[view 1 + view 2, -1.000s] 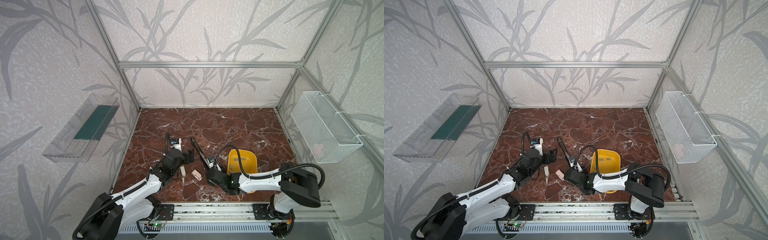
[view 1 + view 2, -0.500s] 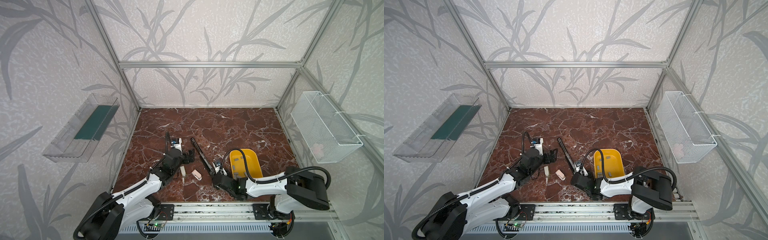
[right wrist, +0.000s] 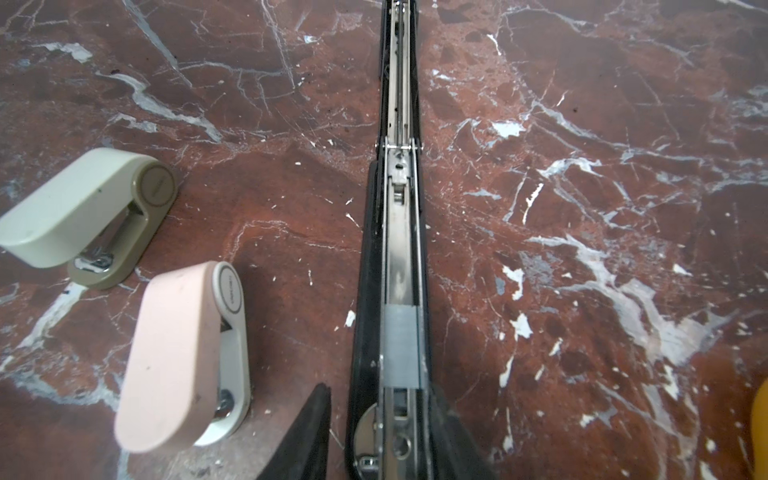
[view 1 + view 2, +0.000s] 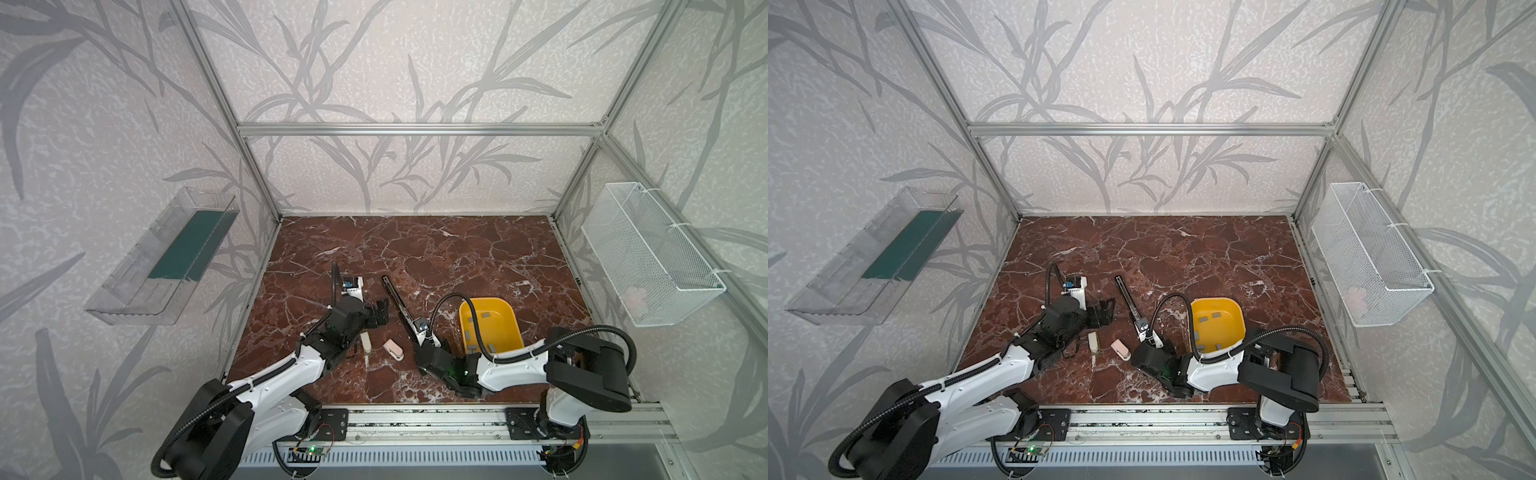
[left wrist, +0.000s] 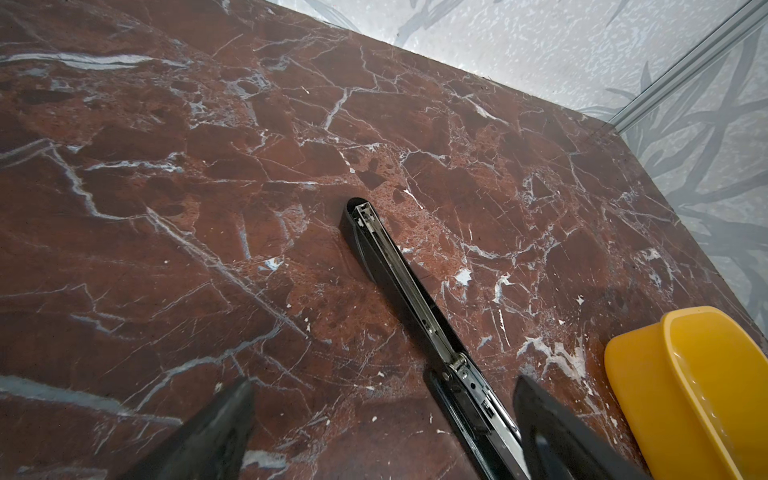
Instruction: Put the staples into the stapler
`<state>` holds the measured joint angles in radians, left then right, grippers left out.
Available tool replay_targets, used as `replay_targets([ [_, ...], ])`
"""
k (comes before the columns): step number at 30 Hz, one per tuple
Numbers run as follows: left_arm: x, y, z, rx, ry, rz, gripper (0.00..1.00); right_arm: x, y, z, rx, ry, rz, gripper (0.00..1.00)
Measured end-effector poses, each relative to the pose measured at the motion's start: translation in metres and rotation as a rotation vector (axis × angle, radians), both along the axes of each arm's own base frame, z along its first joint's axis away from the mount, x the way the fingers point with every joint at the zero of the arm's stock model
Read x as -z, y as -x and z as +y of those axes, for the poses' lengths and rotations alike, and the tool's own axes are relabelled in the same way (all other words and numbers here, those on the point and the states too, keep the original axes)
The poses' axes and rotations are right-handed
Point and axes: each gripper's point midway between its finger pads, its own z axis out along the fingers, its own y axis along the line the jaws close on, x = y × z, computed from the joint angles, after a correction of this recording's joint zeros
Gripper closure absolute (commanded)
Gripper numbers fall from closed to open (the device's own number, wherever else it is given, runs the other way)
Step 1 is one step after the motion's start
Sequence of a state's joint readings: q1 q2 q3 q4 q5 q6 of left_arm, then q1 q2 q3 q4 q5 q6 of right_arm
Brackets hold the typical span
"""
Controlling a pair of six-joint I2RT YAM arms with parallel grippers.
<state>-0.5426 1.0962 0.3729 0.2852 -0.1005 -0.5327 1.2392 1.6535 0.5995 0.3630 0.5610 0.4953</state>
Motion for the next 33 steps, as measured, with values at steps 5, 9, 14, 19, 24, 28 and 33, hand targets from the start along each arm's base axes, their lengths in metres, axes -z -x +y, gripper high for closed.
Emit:
replay_targets([
  [5,0.0,-0.004,-0.002,0.0,0.011,0.012,0.1,-0.001,-0.006,0.0,0.02,0.002,-0.01,0.68],
  [9,0.0,-0.006,-0.005,0.003,0.019,0.02,0.1,0.0,-0.009,0.001,0.027,0.007,-0.011,0.71],
  [14,0.004,-0.012,-0.006,-0.004,0.012,0.043,0.1,0.004,-0.012,0.003,0.034,0.016,-0.009,0.75],
  [19,0.01,-0.017,-0.009,-0.013,0.009,0.071,0.1,0.007,-0.013,0.004,0.038,0.021,-0.006,0.84],
  [24,0.021,-0.024,-0.013,-0.024,0.004,0.122,0.11,0.007,-0.015,0.005,0.045,0.01,0.001,0.92],
  [28,0.031,-0.032,-0.02,-0.021,0.013,0.17,0.13,0.008,-0.018,0.006,0.071,-0.04,0.037,1.0],
  [33,0.043,-0.036,-0.034,0.009,0.041,0.227,0.15,0.007,-0.026,0.007,0.127,-0.172,0.117,1.0],
])
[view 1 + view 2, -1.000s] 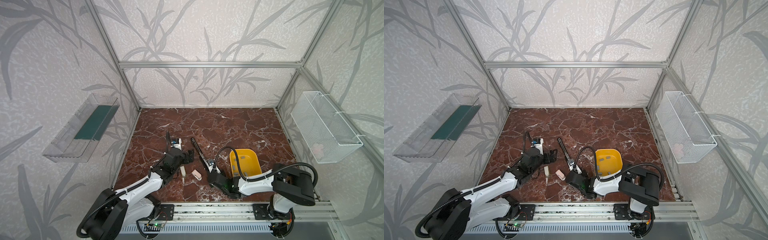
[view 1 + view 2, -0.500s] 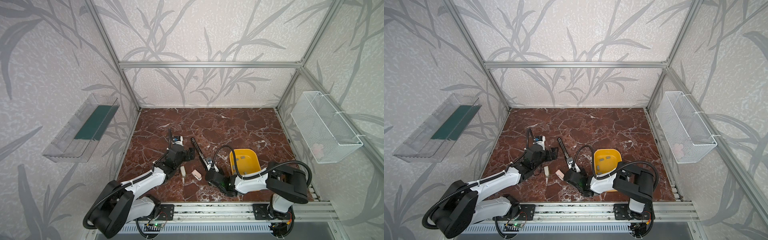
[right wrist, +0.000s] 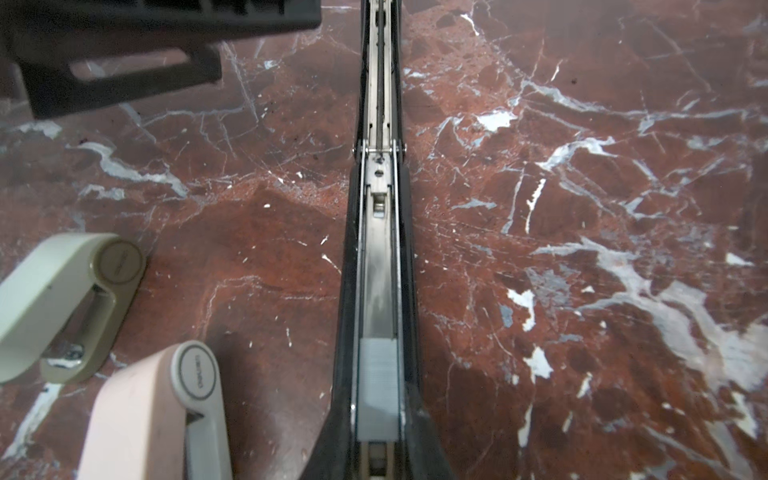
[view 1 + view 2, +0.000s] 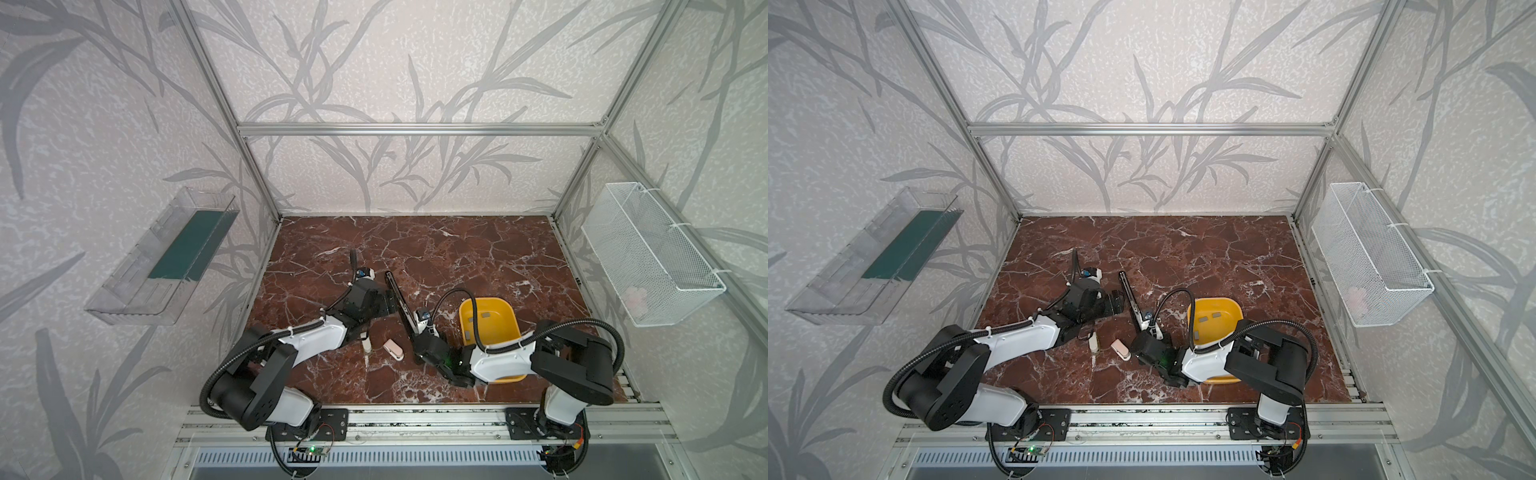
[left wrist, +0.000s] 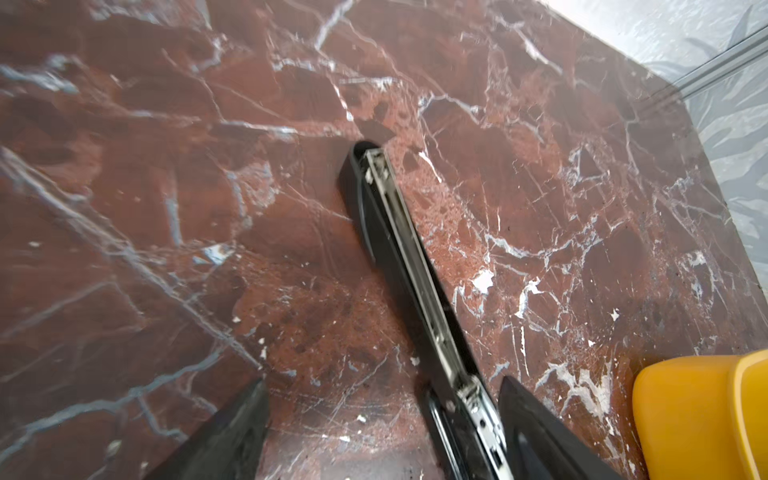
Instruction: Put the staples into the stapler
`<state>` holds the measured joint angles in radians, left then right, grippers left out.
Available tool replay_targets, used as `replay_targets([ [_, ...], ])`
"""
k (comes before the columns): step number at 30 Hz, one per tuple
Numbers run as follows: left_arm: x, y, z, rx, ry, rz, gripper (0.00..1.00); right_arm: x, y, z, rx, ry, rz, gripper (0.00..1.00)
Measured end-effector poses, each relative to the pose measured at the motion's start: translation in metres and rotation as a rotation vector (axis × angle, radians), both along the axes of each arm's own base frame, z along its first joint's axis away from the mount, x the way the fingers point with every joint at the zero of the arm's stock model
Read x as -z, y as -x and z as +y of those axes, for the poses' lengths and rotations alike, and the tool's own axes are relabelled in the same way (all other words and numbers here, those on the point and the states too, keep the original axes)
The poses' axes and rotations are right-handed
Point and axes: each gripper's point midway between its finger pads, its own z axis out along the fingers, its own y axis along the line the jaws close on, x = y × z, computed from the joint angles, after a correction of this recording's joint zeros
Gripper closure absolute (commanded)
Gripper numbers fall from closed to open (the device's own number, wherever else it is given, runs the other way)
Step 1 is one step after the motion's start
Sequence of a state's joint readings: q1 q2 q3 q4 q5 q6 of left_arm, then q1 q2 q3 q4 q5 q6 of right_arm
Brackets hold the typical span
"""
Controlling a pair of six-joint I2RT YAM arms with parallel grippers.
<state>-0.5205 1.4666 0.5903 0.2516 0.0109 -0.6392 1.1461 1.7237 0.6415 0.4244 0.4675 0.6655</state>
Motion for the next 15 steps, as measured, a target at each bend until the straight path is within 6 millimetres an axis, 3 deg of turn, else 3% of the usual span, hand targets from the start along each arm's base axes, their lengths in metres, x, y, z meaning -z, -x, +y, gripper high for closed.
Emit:
replay_targets([
  [7,0.02,0.001,-0.017,0.045,0.065,0.074,0.15,-0.001,0.001,0.006,0.018,-0.084,0.056,1.0],
  [15,0.026,-0.018,-0.042,0.086,0.168,0.089,0.18,-0.002,0.003,0.01,0.012,-0.124,0.083,1.0],
])
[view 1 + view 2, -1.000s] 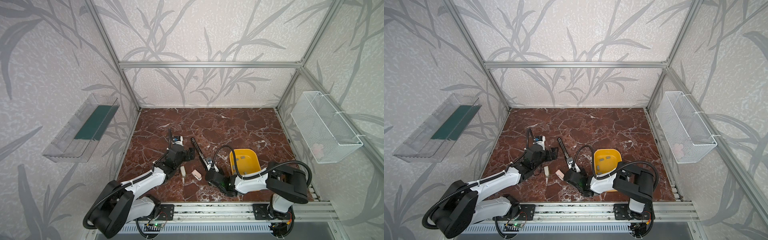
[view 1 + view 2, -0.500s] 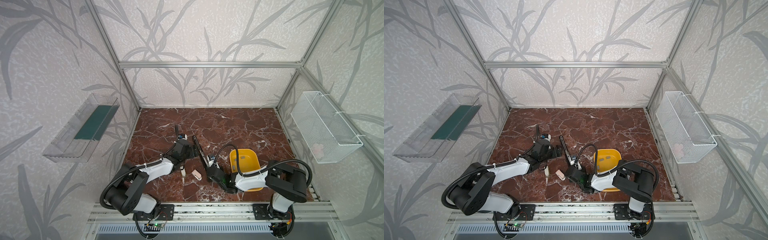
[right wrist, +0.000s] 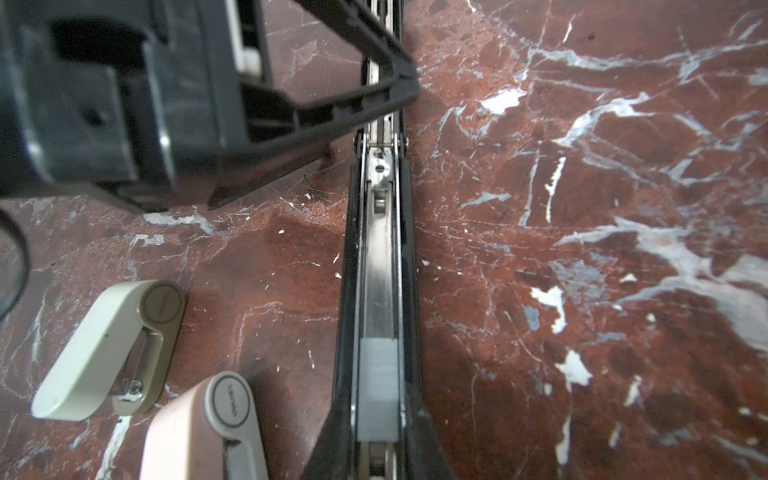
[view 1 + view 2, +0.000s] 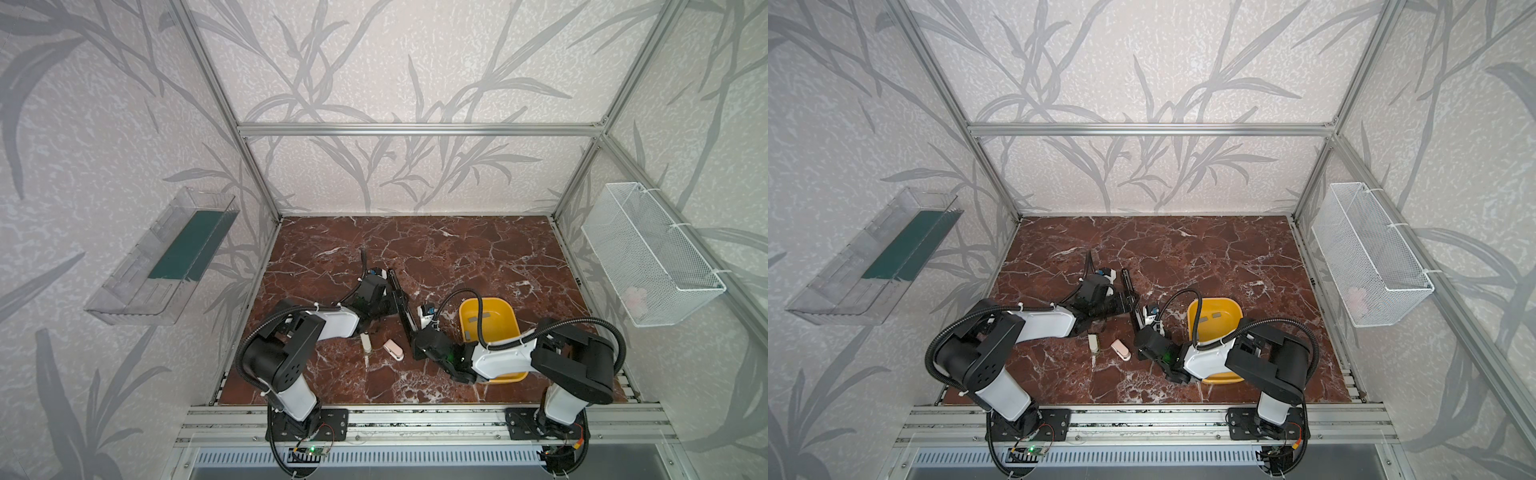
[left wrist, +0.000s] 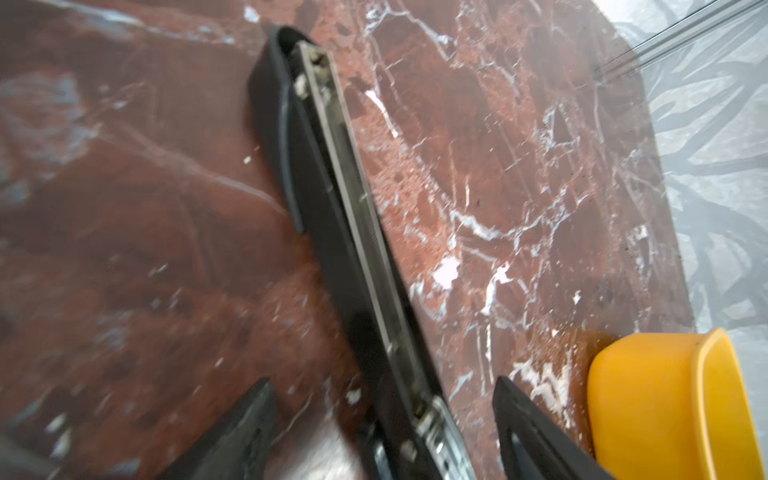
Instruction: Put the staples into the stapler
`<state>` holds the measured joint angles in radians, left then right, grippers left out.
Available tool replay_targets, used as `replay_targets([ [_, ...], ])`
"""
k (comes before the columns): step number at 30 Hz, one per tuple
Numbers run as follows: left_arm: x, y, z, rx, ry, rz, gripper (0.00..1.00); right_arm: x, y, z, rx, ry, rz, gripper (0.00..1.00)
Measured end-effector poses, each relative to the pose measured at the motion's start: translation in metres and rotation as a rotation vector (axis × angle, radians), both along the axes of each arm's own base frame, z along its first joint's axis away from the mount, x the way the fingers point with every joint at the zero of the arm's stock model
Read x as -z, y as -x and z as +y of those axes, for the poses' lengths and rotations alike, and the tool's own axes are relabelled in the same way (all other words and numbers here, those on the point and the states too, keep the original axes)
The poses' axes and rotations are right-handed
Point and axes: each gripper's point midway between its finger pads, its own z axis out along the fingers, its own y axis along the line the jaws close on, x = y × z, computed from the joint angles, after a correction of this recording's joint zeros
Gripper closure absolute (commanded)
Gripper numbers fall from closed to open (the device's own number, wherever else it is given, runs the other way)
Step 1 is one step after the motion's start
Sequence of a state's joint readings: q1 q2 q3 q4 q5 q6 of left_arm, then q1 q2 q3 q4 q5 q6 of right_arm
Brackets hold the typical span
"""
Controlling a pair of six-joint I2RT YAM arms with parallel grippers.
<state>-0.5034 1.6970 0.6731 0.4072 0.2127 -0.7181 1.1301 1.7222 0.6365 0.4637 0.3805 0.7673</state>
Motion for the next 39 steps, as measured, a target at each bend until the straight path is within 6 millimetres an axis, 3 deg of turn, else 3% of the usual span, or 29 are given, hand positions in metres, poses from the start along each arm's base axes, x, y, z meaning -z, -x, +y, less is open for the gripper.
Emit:
replay_targets([
  [12,-0.002,-0.046,0.0,-0.002,0.169,-0.046,0.22,0.0,0.004,0.002,-0.028,0.02,-0.016,1.0],
  [21,-0.002,-0.053,0.004,0.019,0.212,-0.065,0.27,0.001,0.027,0.011,-0.117,0.092,-0.083,1.0],
  [26,-0.002,-0.052,0.004,0.025,0.216,-0.075,0.28,0.002,0.028,0.011,-0.125,0.109,-0.099,1.0],
  [33,-0.003,-0.025,0.011,0.044,0.196,-0.077,0.3,0.002,0.029,0.01,-0.141,0.12,-0.126,1.0],
  [39,-0.008,-0.012,0.003,0.089,0.168,-0.1,0.31,0.003,0.03,0.009,-0.145,0.124,-0.146,1.0],
])
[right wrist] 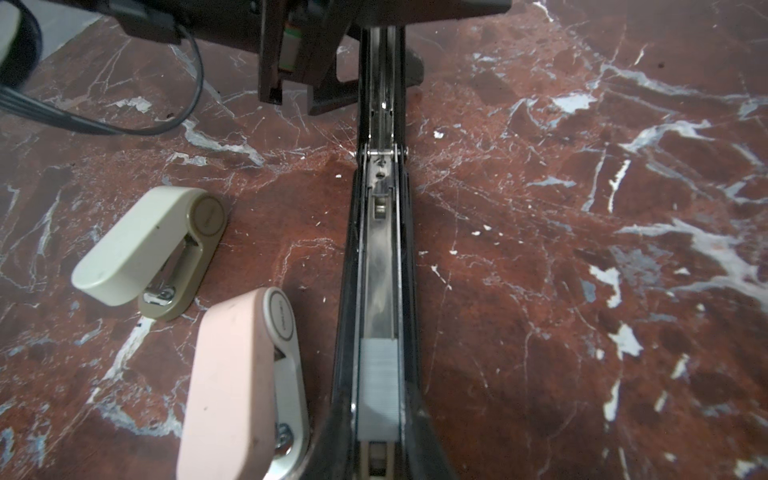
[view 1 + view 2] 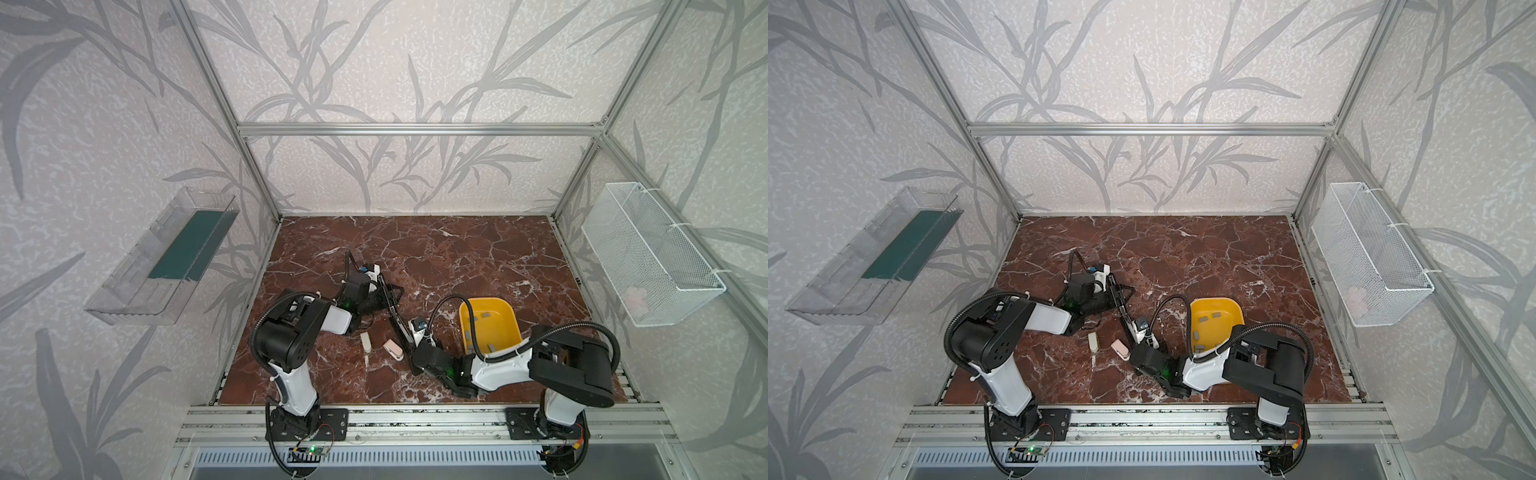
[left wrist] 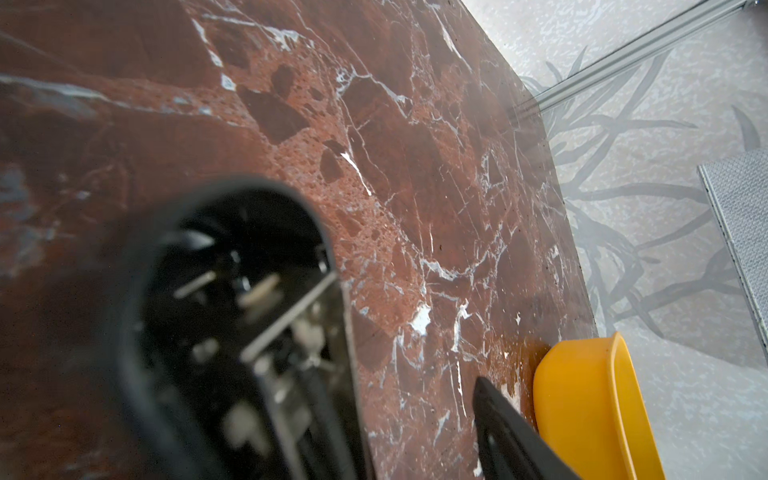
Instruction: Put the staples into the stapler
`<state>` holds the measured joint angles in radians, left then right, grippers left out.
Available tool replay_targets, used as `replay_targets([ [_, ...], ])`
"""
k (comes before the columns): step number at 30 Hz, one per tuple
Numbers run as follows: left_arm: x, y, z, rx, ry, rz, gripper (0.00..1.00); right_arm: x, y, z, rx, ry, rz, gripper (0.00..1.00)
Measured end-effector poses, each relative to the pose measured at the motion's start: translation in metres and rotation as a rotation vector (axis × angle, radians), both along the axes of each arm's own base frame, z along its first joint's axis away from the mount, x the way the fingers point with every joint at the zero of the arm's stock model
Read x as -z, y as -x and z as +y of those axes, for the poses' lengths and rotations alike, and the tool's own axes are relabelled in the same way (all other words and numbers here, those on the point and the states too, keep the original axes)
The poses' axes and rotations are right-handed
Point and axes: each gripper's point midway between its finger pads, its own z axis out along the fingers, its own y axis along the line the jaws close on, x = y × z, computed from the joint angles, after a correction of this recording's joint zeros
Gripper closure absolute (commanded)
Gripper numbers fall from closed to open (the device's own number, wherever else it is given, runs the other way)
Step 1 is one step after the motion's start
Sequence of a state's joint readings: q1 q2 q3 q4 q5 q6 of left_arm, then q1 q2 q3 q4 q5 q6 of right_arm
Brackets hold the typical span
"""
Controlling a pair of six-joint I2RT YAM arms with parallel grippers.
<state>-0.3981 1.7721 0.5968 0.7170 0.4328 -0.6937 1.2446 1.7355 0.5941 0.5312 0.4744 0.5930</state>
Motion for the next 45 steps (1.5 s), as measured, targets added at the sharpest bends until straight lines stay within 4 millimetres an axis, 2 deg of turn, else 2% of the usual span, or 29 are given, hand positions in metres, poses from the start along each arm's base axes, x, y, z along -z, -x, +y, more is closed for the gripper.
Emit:
replay_targets([
  [12,-0.05,0.028,-0.026,0.074,-0.107,-0.222,0.33,0.001,-0.002,-0.002,0.017,-0.013,-0.028,1.0],
  [19,-0.047,0.034,-0.026,0.08,-0.163,-0.257,0.35,0.002,-0.002,-0.003,0.015,-0.025,-0.037,1.0],
  [24,-0.051,0.044,-0.028,0.103,-0.196,-0.309,0.35,0.002,-0.001,-0.005,0.013,-0.032,-0.049,0.87],
  [27,-0.053,0.045,-0.03,0.113,-0.201,-0.335,0.35,0.002,-0.001,-0.007,0.012,-0.034,-0.055,0.83],
  [34,-0.052,0.044,-0.035,0.128,-0.21,-0.366,0.35,0.003,0.002,-0.019,0.008,-0.011,-0.079,0.65],
  [39,-0.053,0.045,-0.038,0.135,-0.217,-0.384,0.35,0.001,0.008,-0.029,-0.002,0.014,-0.111,0.64],
  [45,-0.054,0.046,-0.039,0.139,-0.226,-0.394,0.35,-0.005,0.017,-0.025,-0.039,0.026,-0.162,0.64],
])
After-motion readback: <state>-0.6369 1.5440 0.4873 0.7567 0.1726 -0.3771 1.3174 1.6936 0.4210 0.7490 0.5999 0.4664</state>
